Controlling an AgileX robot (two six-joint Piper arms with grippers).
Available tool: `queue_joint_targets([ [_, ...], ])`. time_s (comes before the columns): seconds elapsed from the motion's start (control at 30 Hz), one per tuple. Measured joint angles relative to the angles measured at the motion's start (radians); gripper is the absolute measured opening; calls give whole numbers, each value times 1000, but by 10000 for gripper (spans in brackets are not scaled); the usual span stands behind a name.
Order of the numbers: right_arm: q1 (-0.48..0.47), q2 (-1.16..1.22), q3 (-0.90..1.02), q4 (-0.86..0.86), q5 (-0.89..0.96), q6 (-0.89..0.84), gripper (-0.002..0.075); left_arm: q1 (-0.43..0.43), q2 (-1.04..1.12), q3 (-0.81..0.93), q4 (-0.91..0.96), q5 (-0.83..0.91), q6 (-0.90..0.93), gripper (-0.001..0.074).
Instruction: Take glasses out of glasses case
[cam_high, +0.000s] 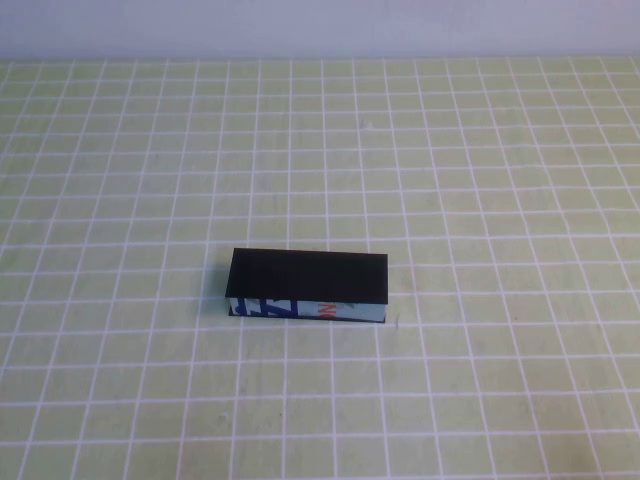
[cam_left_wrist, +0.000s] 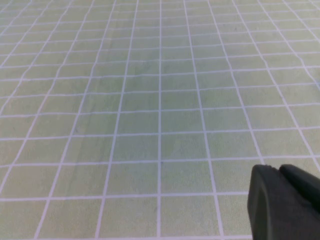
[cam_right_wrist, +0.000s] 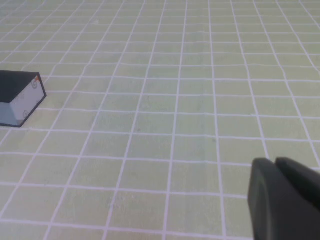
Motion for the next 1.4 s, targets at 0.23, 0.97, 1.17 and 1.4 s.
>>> queue_joint_targets([
  [0.23,0,0,0,0,0,0,-18,0,0,0,0,0,0,-4],
  [0.97,0,0,0,0,0,0,-18,0,0,0,-20,-9,-6,-4],
  [1.17,0,0,0,0,0,0,-18,0,0,0,-332,-114,-40,-4],
  [1.4,0,0,0,0,0,0,-18,0,0,0,-535,-226,-55,-4],
])
